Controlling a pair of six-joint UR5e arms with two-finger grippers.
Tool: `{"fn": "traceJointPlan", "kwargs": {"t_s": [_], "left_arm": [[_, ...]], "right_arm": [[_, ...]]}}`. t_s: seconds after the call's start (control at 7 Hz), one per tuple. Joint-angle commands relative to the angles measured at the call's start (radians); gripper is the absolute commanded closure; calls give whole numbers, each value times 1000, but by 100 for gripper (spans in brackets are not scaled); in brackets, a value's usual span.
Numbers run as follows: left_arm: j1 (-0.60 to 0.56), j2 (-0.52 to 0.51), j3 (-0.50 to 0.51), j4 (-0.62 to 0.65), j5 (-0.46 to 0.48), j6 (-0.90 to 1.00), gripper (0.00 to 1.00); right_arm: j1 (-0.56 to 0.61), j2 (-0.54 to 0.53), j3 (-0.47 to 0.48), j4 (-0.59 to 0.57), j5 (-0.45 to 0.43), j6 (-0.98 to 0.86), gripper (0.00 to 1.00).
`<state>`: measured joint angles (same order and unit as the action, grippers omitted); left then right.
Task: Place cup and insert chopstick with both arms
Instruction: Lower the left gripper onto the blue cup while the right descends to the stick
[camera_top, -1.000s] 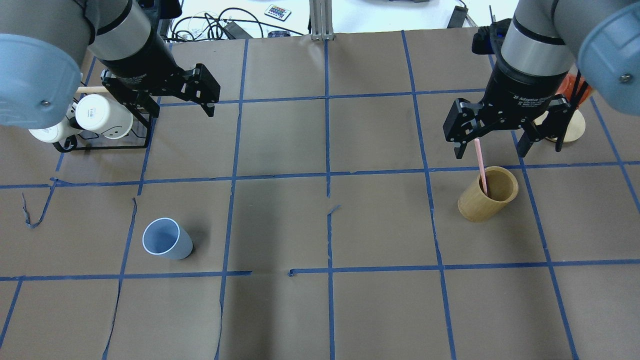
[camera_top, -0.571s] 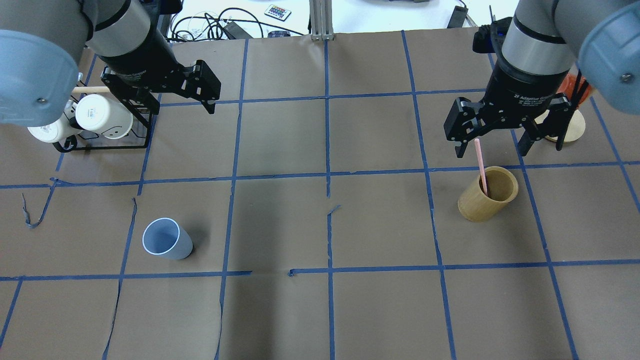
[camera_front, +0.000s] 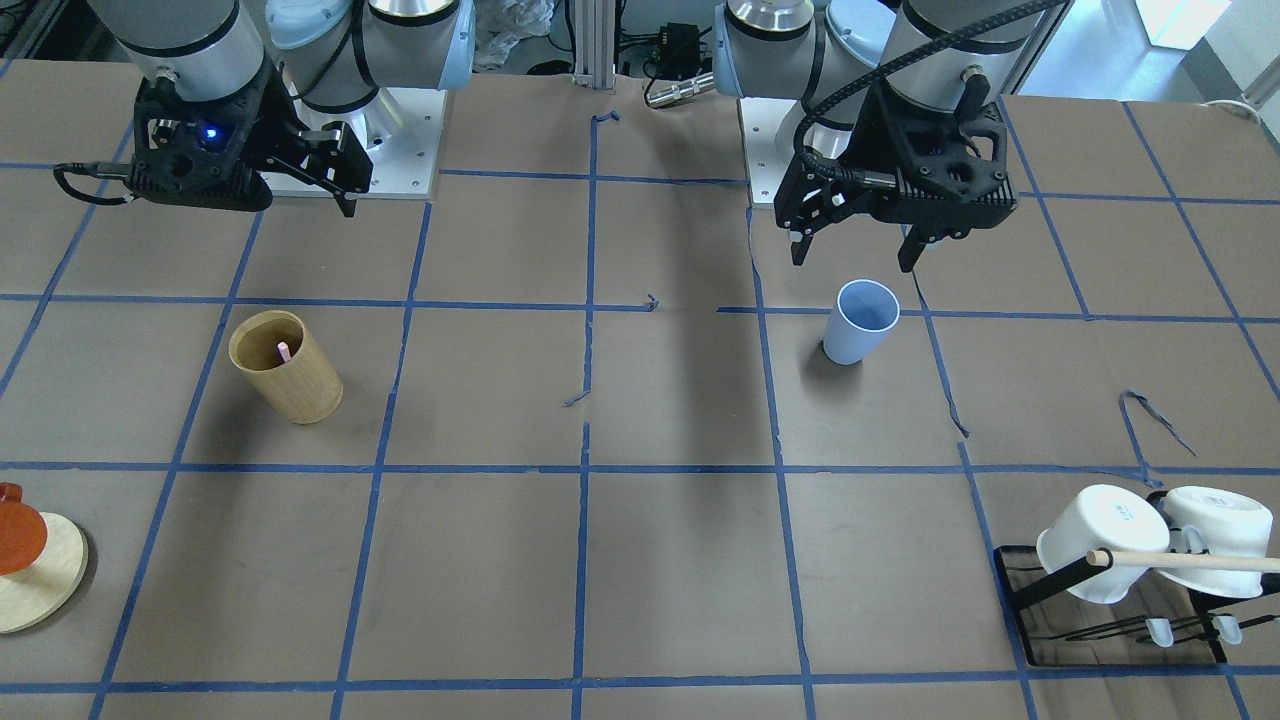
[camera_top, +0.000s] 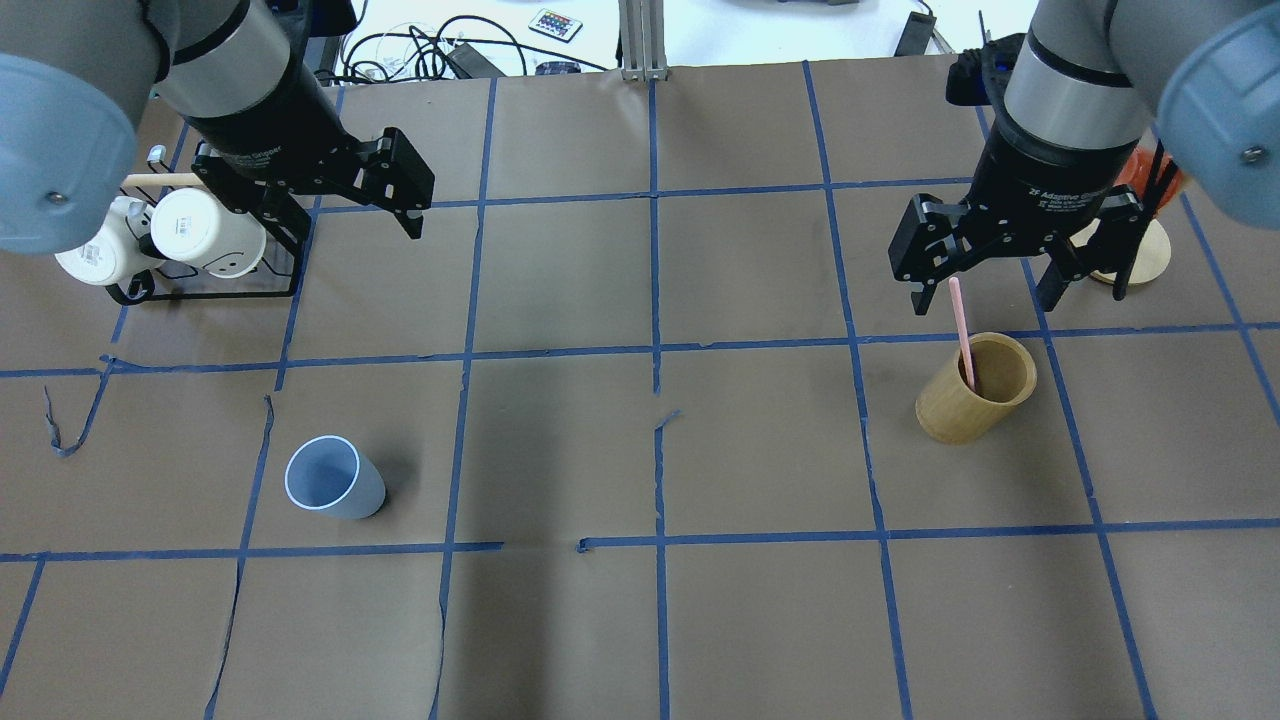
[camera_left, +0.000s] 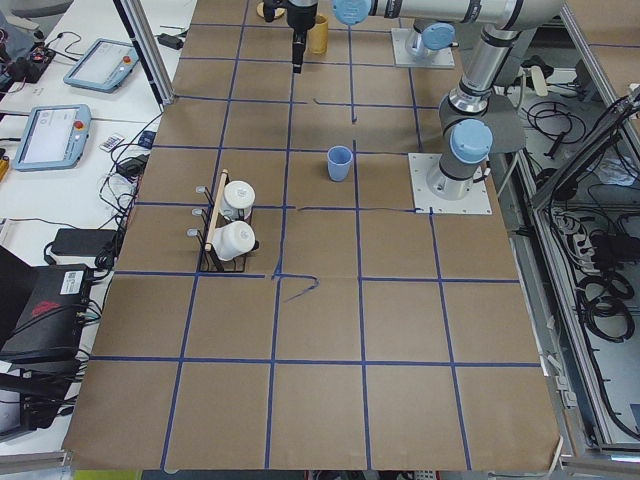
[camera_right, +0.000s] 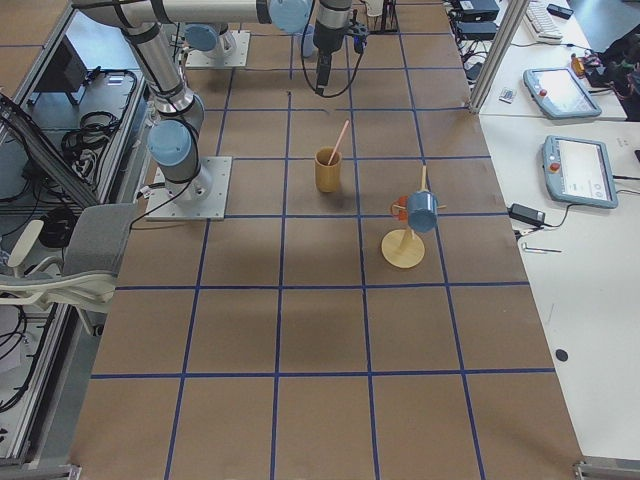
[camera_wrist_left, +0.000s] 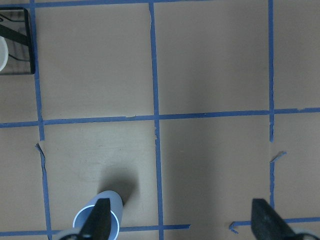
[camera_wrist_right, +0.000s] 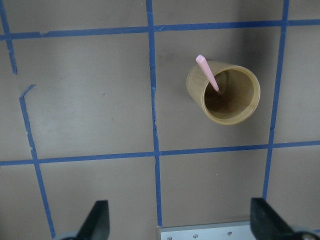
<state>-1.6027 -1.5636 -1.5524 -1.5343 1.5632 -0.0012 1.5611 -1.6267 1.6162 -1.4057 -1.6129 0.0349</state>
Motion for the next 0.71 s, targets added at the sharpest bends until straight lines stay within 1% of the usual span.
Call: {"fn": "traceJointPlan", "kwargs": {"t_s": [0.0,0.29,0.43,0.57], "left_arm": [[4,-9,5,-3,-3,-2,0],[10,-9,-9,-6,6,9,0],[73,-1,-68,-13,17,170,0],[192,17,-180,-1,17,287,0]], "right_arm": [[1,1,-5,-2,5,0,0],[2,1,-5,-2,5,0,0],[-4,4,-2,5,-1,-1,0],[-3,7,-2,-5,-1,2,0]]}}
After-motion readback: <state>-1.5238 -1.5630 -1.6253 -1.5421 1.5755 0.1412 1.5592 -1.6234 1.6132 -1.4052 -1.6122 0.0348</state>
